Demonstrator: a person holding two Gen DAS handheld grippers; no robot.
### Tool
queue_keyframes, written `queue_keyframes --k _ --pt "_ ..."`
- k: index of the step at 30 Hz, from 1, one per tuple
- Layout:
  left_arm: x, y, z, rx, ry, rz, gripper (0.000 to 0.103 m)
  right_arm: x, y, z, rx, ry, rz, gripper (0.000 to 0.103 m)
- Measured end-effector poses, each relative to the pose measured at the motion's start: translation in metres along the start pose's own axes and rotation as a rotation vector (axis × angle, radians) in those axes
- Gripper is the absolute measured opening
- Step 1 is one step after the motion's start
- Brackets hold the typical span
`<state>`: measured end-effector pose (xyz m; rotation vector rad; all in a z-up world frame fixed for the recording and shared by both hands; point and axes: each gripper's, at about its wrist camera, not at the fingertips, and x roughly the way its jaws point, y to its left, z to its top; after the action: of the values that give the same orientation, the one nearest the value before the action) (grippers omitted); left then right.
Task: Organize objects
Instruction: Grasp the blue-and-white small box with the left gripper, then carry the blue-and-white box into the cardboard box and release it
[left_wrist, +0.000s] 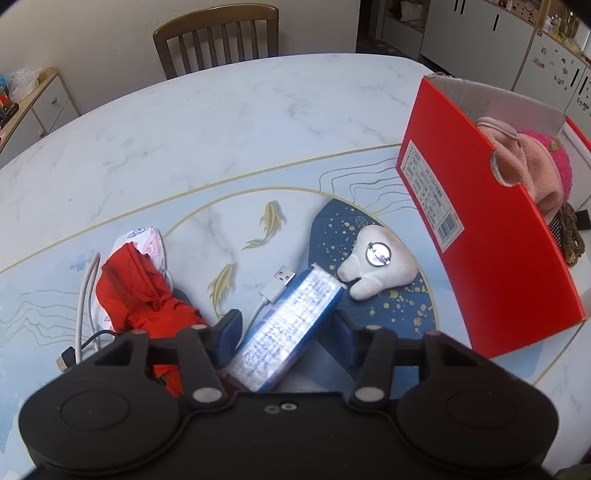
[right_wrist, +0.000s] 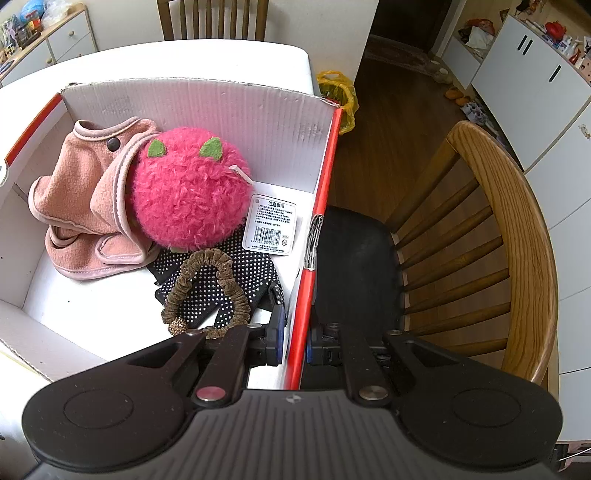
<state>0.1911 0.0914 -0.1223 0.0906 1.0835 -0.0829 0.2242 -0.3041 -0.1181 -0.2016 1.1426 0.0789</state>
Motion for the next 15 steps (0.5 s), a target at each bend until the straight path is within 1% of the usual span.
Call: queue_keyframes --k 2,4,9,15 --pt "-0.002 0.000 -0.001 0.000 -0.005 0.001 0.044 0.000 0.000 0.000 -0.001 0.001 0.000 0.010" --pt "-0.004 -0.001 -0.001 0.006 -0.009 0.012 0.035 0.001 0.000 0.000 0.000 0.002 0.001 0.010" --pt "-0.013 0.000 0.000 -0.019 -0.025 0.017 0.026 0.001 0.001 0.000 0.000 0.001 0.001 0.010" --pt "-0.032 -0.004 0.008 -0.027 -0.044 0.008 0.025 0.001 0.000 -0.001 0.004 -0.002 0.003 0.010"
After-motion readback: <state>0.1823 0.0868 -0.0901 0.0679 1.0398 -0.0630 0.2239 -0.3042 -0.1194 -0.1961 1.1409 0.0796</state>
